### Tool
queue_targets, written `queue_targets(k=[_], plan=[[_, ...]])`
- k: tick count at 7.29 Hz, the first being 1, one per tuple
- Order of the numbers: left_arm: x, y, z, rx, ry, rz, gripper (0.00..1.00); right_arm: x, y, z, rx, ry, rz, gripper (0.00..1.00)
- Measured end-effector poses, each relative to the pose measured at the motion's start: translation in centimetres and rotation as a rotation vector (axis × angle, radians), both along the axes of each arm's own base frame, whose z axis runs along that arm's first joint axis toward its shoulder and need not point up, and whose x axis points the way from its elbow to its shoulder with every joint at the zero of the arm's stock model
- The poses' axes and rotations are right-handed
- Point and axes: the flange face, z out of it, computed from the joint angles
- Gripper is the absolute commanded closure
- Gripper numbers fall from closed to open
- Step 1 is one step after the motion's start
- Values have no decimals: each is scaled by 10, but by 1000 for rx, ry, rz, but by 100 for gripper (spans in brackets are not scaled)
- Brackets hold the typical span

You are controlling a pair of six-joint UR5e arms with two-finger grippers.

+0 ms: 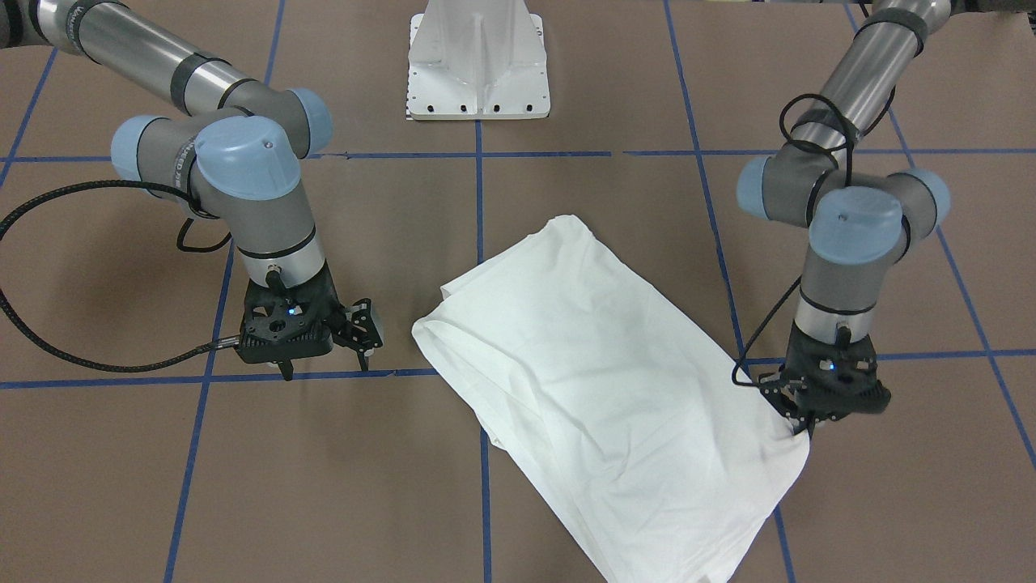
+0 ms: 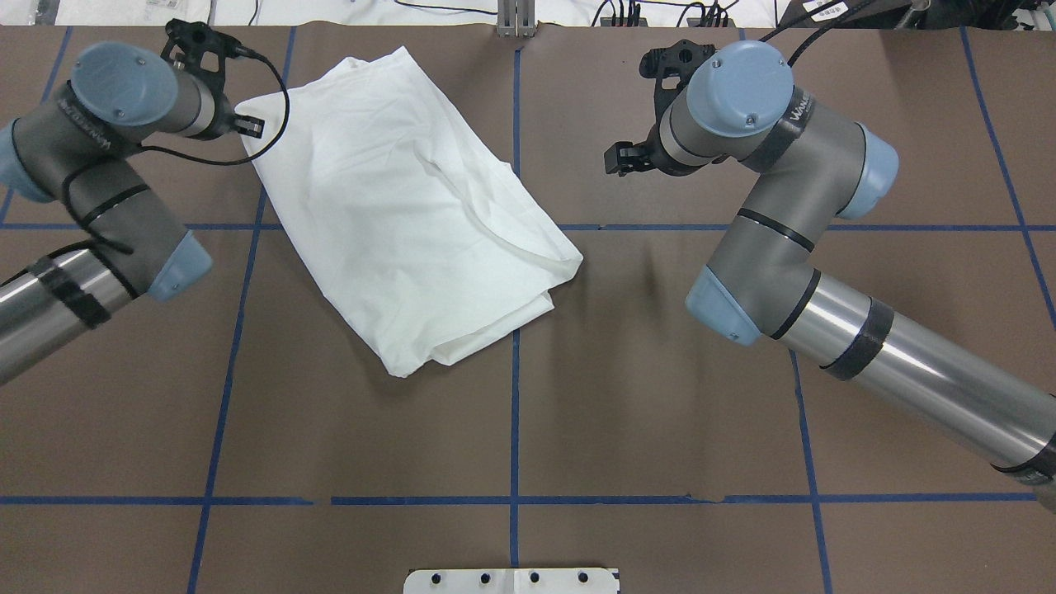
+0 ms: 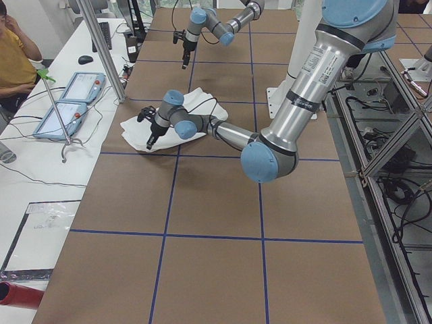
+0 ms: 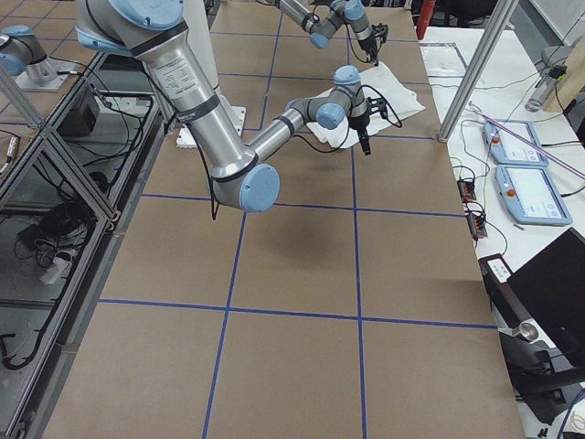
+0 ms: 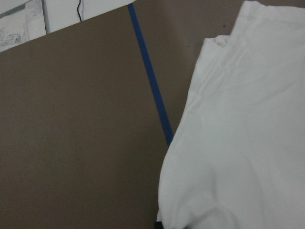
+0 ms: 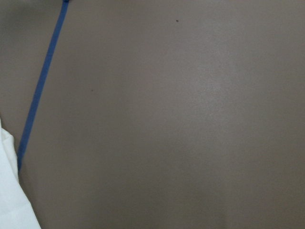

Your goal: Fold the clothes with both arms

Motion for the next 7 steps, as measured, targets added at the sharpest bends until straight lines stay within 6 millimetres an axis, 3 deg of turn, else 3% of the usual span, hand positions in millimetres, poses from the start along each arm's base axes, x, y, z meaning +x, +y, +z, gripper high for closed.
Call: queue_targets(k=[1,2,4,7], plan=[[11,-38,-7,24,6,-21,1,-6,11,-9,-9,-25,7,0],[19,-57,-15,44,17,-30,0,-17,24,-18,-21,-46,20,0],[19,-60,-40,68,85,3,0,-51,53,-41,-68,-98,73,0],[-10,-2,-53,97,205,98,0,-113,95,-87,-186,-124,174,1]])
